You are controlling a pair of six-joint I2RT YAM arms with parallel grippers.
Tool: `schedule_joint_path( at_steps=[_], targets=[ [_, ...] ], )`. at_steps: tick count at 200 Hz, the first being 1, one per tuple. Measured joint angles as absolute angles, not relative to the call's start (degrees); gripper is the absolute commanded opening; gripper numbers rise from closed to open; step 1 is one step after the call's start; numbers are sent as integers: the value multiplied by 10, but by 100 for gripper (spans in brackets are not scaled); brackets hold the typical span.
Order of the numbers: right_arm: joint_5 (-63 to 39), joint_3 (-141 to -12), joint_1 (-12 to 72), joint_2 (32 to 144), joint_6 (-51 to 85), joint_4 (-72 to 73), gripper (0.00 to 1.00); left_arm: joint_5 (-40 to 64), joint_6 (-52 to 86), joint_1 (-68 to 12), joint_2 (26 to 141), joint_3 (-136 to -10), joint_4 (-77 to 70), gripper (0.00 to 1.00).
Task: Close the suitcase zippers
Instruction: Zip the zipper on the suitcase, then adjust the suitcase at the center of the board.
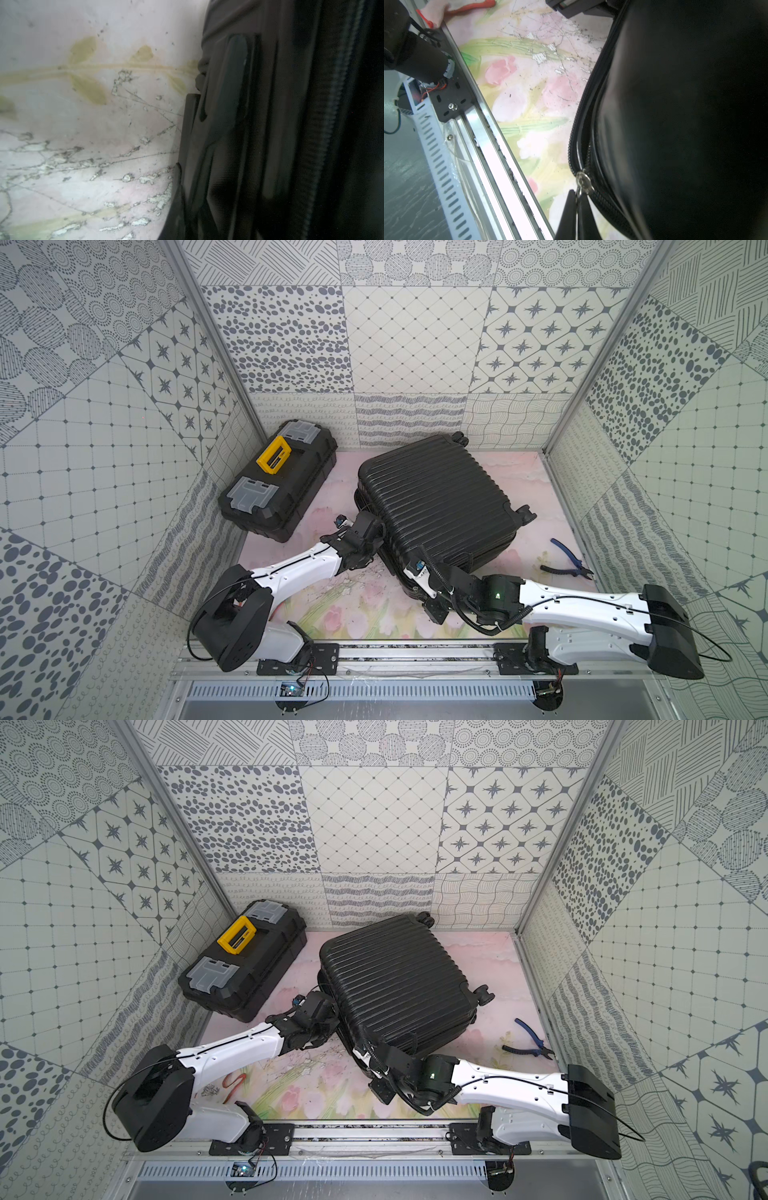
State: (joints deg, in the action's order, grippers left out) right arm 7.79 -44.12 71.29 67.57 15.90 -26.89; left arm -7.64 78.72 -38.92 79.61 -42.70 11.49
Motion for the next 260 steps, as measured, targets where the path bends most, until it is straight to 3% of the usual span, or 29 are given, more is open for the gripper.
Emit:
schedule_joint_path(
  at_steps=[51,97,183,260],
  targets=[
    [109,-423,709,645,180,-292,0,-93,832,-420,819,-413,55,0],
    [74,-415,676,630,156,-296,0,-94,849,-427,810,-385,-1,0],
    [10,-414,624,655,93,-249,0,-54,847,-369,750,-360,57,0],
    [-50,-404,578,616,139,-260,64,-33,868,-367,775,-383,56,0]
  ],
)
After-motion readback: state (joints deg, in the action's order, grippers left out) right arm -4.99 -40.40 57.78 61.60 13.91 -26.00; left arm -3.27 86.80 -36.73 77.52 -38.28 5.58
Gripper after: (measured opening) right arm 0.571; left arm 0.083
